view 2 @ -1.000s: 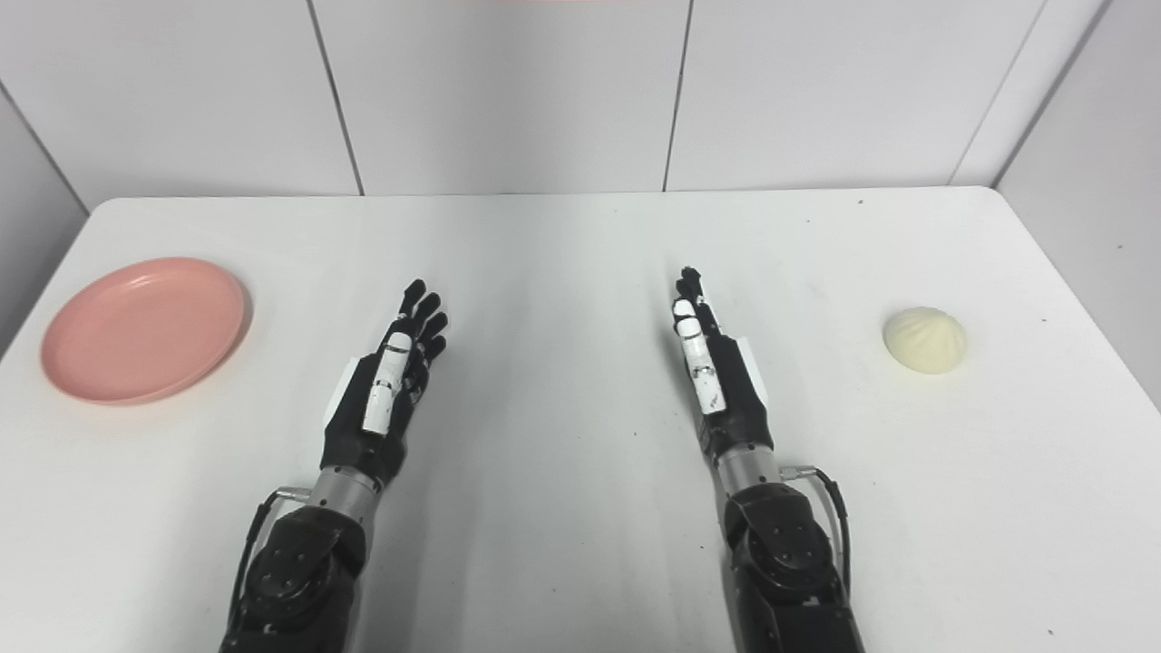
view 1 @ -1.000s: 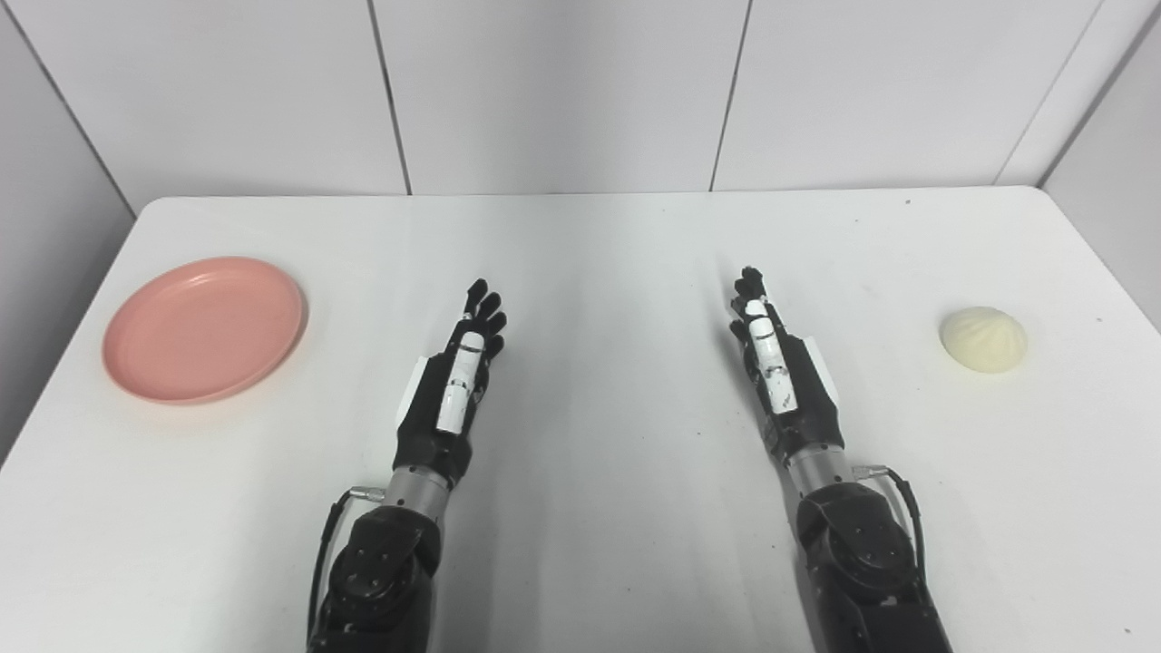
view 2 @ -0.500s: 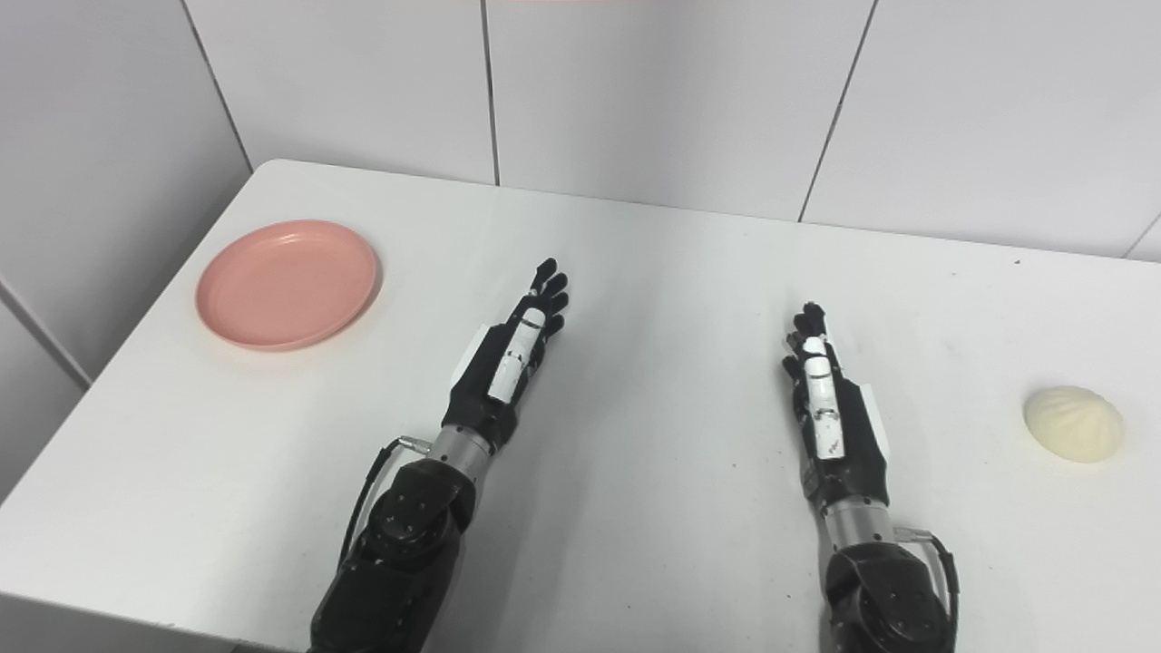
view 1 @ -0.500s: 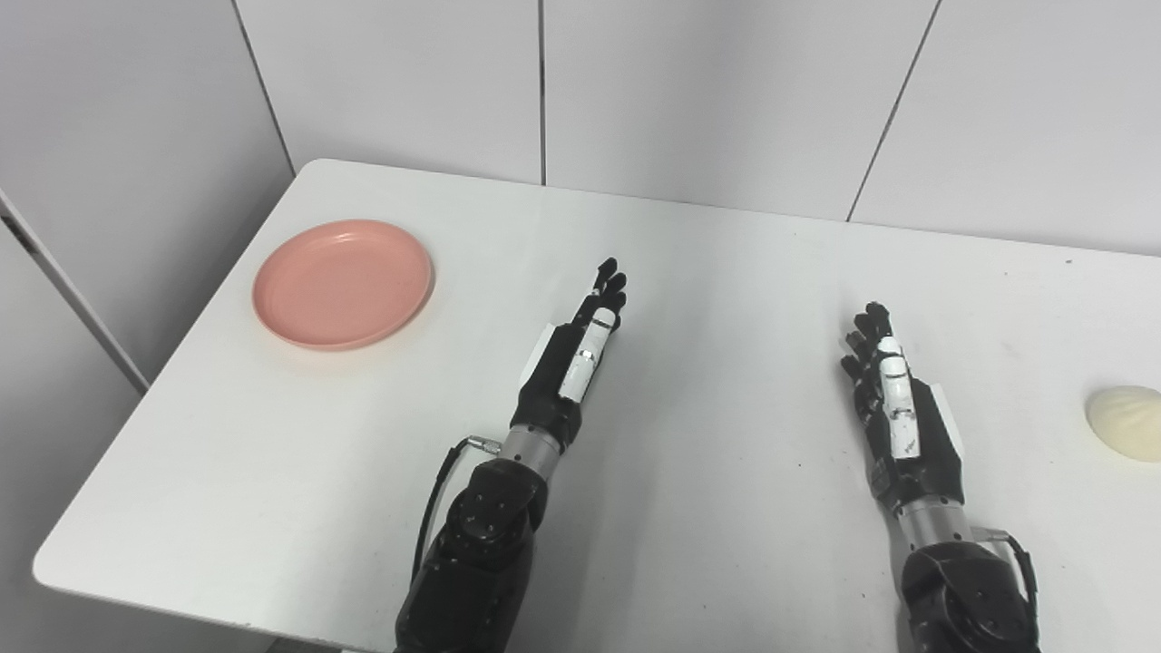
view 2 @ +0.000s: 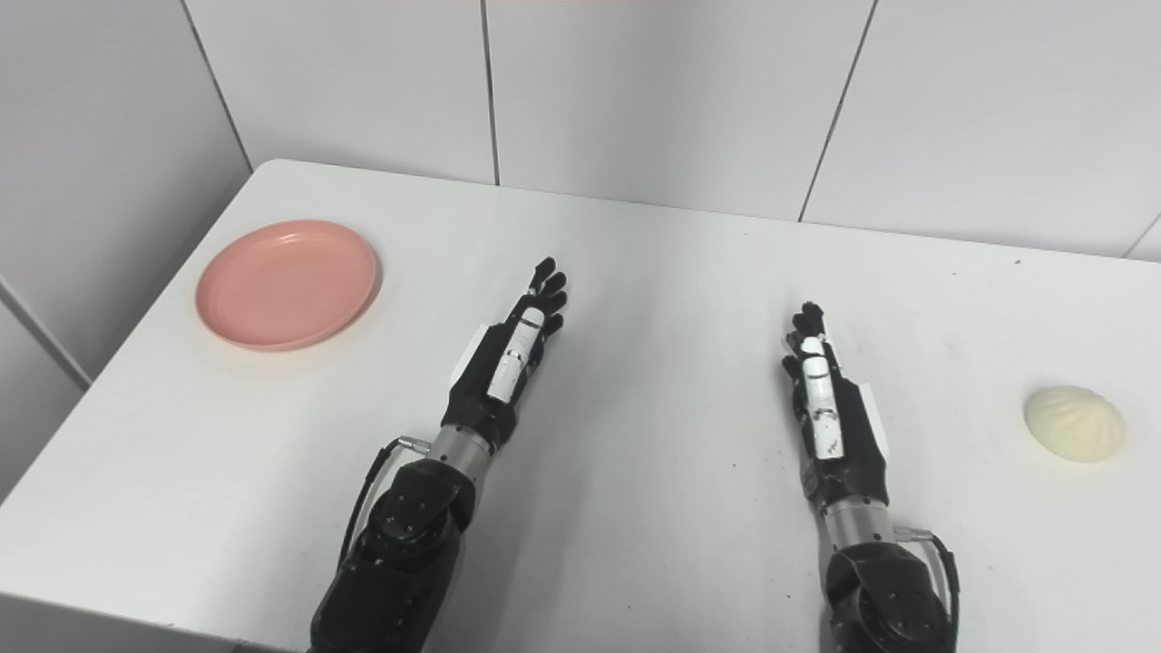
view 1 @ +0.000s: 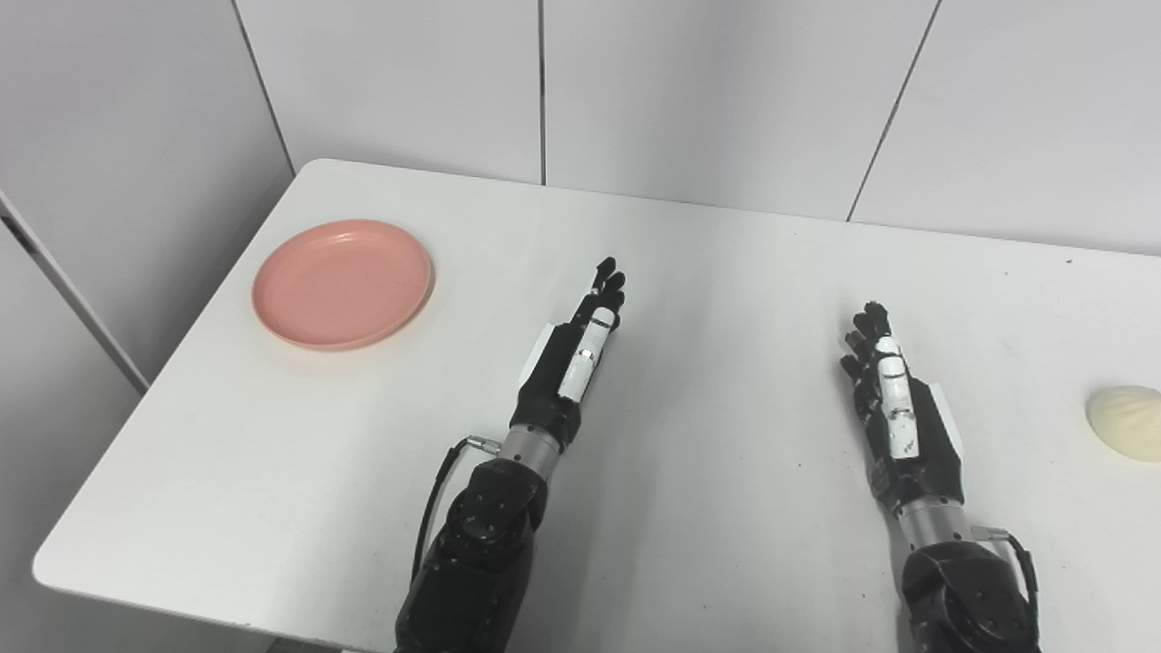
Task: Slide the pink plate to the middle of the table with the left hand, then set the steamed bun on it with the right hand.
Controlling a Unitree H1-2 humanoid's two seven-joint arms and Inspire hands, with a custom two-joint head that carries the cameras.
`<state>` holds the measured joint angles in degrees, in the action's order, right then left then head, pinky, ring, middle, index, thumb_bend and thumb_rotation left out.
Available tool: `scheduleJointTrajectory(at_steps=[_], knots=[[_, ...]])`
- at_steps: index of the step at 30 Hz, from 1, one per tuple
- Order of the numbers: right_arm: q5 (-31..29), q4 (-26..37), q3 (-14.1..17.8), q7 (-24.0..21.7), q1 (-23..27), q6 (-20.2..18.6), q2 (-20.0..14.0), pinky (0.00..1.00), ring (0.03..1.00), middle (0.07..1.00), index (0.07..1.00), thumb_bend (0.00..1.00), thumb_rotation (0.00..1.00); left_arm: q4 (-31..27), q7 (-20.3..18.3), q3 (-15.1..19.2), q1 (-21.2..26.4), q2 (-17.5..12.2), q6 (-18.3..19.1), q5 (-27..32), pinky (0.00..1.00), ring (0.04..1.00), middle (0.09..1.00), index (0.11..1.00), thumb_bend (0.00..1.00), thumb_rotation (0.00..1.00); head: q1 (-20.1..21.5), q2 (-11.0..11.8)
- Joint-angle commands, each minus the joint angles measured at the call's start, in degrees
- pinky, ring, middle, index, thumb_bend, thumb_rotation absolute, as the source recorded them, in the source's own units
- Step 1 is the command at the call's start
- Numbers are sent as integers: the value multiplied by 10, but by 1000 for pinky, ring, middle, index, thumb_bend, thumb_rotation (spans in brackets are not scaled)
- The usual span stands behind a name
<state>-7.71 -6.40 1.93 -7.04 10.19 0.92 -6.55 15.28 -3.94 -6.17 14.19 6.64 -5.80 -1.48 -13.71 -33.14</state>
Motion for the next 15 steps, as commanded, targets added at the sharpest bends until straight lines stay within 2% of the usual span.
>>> scheduleJointTrajectory(at_steps=[1, 6, 11, 15], knots=[[-1, -16, 3, -3, -20, 4, -2, 1000, 1000, 1000, 1000, 196, 1000, 28, 0, -3, -39, 2, 4, 3, 999, 991, 994, 1000, 334, 1000, 0, 0], [-2, -18, 3, -5, -18, 6, -4, 1000, 1000, 1000, 1000, 184, 1000, 8, 4, 0, -28, 8, 11, 7, 995, 984, 990, 1000, 385, 1000, -3, 2], [-3, -25, 6, -8, -15, 11, -8, 1000, 1000, 1000, 1000, 190, 1000, -40, 15, 1, -14, 11, 16, -3, 999, 995, 992, 1000, 419, 1000, -7, 2], [-4, -28, 8, -10, -15, 17, -9, 1000, 1000, 1000, 1000, 186, 1000, -74, 21, 1, -6, 11, 9, -6, 1000, 995, 988, 998, 413, 1000, -8, 2]])
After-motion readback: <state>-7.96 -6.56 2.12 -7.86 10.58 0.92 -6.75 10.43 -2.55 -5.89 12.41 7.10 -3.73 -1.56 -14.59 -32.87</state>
